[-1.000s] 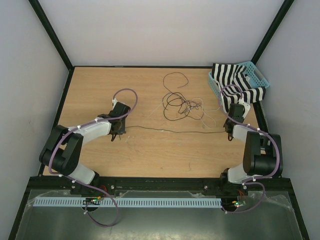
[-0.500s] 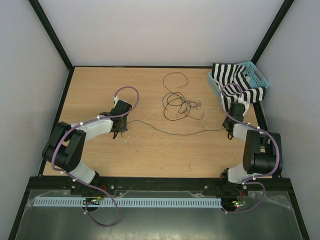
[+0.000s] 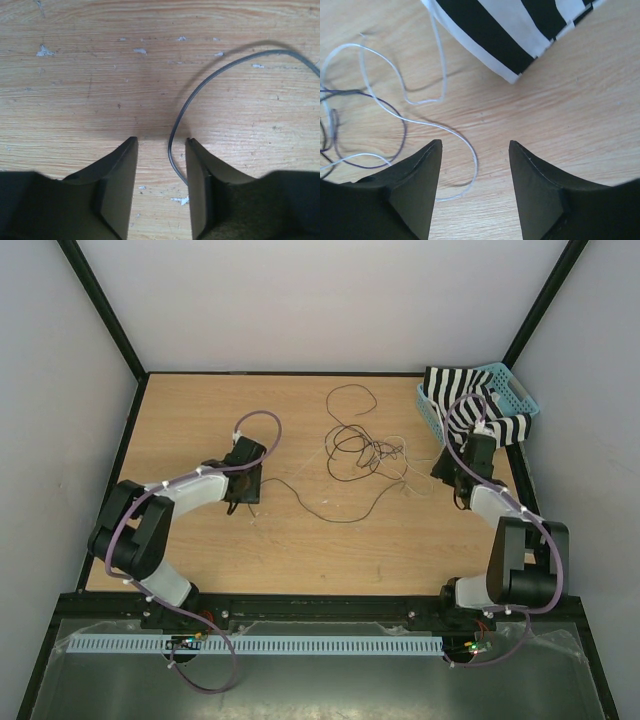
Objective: Zip-tie the wires
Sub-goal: Straighten the cable at the center of the board, then untie the cable at the center of the board.
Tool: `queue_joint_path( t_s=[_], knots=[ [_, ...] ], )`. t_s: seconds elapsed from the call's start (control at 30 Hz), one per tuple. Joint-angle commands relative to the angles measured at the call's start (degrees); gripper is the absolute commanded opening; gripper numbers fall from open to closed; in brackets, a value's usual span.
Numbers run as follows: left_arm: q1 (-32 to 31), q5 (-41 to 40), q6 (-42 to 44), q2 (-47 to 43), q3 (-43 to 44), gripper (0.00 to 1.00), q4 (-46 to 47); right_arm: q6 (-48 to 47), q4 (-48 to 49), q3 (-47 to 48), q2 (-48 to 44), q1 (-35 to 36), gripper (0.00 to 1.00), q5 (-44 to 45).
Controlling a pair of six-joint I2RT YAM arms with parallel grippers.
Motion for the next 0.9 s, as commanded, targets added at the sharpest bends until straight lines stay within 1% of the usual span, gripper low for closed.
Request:
queue_joint_path(
  t_s=[0.0,0.1,0.37,0.47,0.63,0.73,0.87],
  knots=[
    [-0.04,1.21,-0.43,-0.34,1.96,0.49,-3.92,1.22,-1.27,3.02,-3.82,-0.22,0.68,-5.1],
    [0.2,1.59,-0.94,-2.21,2.52,0.64,-4.47,1.66,-1.84,4.11,-5.98,-0.17,0.7,-7.38],
    [1.44,0.01,-1.16,-9.29,4.15,0.98,-5.99,0.63,-3.05,6.97,-9.44,0.65,0.69,-14.78],
    [2.05,0.06,-1.07,-12.6,4.62,0.99,-6.55,-0.15,-3.4,7.75,-8.7,2.97,0.65,-15.59],
    [2.16,1.57,-0.18,-19.19,5.57,0.99,-6.96,1.04,-1.74,8.7,-5.91,7.82,0.64,-17.06],
    [2.16,4.49,1.14,-23.46,6.04,0.99,-6.71,3.21,1.03,9.09,-4.06,10.31,0.63,-18.0],
    [2.08,7.97,2.22,-28.95,5.76,0.99,-5.1,4.3,1.96,11.21,-0.21,13.11,0.61,-16.4]
  ],
)
